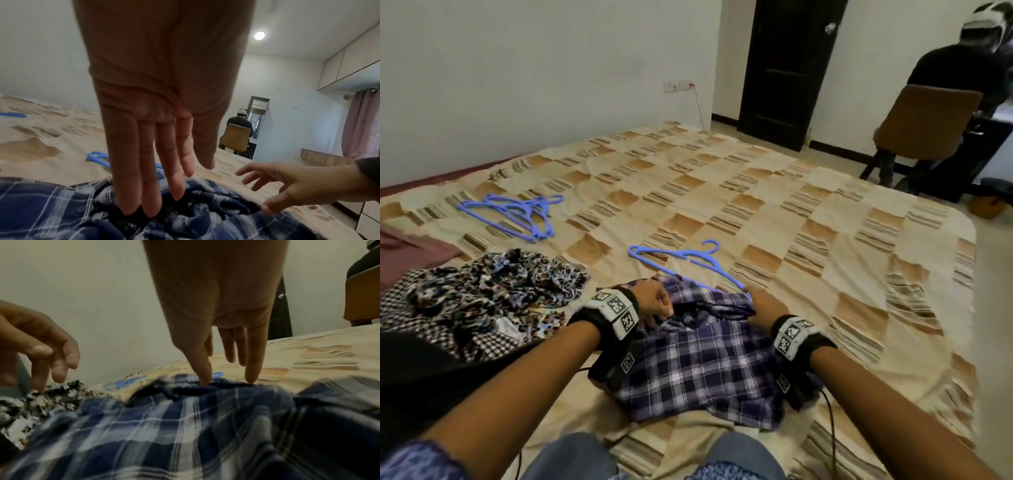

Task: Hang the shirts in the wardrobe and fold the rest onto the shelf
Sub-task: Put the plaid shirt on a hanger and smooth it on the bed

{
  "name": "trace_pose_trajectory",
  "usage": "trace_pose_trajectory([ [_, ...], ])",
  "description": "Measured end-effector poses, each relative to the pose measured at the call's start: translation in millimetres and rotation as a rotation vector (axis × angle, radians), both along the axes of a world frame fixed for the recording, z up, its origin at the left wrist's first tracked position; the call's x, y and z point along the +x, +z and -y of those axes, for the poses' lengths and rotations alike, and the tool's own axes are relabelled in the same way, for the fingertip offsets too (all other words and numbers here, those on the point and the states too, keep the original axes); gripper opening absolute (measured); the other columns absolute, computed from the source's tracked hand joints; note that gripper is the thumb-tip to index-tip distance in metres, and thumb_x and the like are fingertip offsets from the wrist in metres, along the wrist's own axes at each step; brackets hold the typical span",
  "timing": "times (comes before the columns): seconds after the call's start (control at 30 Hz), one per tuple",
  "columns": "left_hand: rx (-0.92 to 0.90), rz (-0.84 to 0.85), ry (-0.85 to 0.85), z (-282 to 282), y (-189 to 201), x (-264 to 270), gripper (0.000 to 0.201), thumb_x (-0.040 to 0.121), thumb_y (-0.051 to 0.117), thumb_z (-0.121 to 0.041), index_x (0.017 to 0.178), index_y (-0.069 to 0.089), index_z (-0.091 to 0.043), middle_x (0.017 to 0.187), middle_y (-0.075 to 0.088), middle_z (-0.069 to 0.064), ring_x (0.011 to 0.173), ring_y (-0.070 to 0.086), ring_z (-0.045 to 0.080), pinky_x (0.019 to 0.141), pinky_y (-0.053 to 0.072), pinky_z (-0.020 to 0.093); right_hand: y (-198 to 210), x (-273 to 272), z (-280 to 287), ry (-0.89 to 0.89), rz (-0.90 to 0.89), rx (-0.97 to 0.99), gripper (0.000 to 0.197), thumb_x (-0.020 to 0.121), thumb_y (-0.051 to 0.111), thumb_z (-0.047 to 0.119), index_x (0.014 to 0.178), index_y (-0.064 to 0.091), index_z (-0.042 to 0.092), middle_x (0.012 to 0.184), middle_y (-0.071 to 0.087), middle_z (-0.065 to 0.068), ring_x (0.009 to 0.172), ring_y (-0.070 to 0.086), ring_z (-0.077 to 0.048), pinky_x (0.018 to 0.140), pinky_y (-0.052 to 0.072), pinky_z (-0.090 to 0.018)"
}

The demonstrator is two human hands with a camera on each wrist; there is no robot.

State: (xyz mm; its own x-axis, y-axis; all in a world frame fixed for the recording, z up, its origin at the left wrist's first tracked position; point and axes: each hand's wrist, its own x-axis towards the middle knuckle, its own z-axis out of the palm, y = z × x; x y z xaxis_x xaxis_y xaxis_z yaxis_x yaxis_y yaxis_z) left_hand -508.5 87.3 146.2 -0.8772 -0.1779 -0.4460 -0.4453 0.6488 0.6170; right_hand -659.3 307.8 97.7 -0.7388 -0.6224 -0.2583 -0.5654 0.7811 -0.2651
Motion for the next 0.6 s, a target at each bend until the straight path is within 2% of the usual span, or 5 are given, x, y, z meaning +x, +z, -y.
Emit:
trace_pose_trajectory([
  [0.1, -0.024, 0.045, 0.001, 5, -13, -7, 0.008, 0.091, 0.059, -0.014, 0.087, 0.059, -0.007, 0.073, 0.061, 0.005, 0.055, 0.059, 0.011, 0.042, 0.051, 0.022, -33, -10, -5, 0.007, 0.098, 0.106, 0.083, 0.08, 0.066, 0.013, 0.148, 0.018, 0.017, 0.127, 0.052, -0.017, 0.108, 0.058, -0.035, 0.087, 0.05, -0.04],
  [0.2, 0.0, 0.068, 0.003, -1, -18, -9, 0.025, 0.088, 0.063, -0.013, 0.11, 0.054, -0.005, 0.093, 0.062, 0.011, 0.058, 0.06, 0.009, 0.054, 0.054, 0.027, -29, -2, -4, 0.096, 0.195, 0.268, 0.057, 0.082, 0.068, 0.025, 0.132, 0.046, 0.007, 0.109, 0.063, -0.014, 0.098, 0.061, -0.028, 0.084, 0.05, -0.033],
  [0.37, -0.011, -0.154, -0.134, -32, 9, -10, 0.094, 0.068, 0.081, -0.034, 0.144, 0.028, -0.017, 0.142, 0.042, 0.009, 0.128, 0.044, 0.024, 0.101, 0.039, 0.034, 83, 30, 29, 0.243, 0.407, -0.208, 0.011, 0.083, 0.071, 0.021, 0.079, 0.064, 0.014, 0.076, 0.061, 0.003, 0.07, 0.055, -0.009, 0.064, 0.042, -0.014],
  [0.47, -0.118, -0.39, -0.09, -34, 58, -13, 0.08, 0.052, 0.06, -0.057, 0.113, 0.063, -0.004, 0.11, 0.065, 0.02, 0.102, 0.06, 0.024, 0.083, 0.044, 0.029, 150, 43, 29, 0.279, 0.383, -0.481, 0.021, 0.081, 0.073, 0.018, 0.097, 0.066, 0.005, 0.086, 0.066, -0.008, 0.072, 0.058, -0.011, 0.069, 0.046, -0.02],
  [0.6, -0.15, -0.564, -0.018, -20, 134, 10, 0.036, 0.084, 0.059, -0.026, 0.104, 0.068, 0.002, 0.101, 0.067, 0.027, 0.088, 0.057, 0.016, 0.079, 0.048, 0.035, 178, 47, 13, 0.272, 0.222, -0.465, 0.027, 0.077, 0.077, 0.016, 0.081, 0.051, 0.023, 0.067, 0.048, 0.01, 0.062, 0.046, -0.007, 0.062, 0.038, -0.022],
])
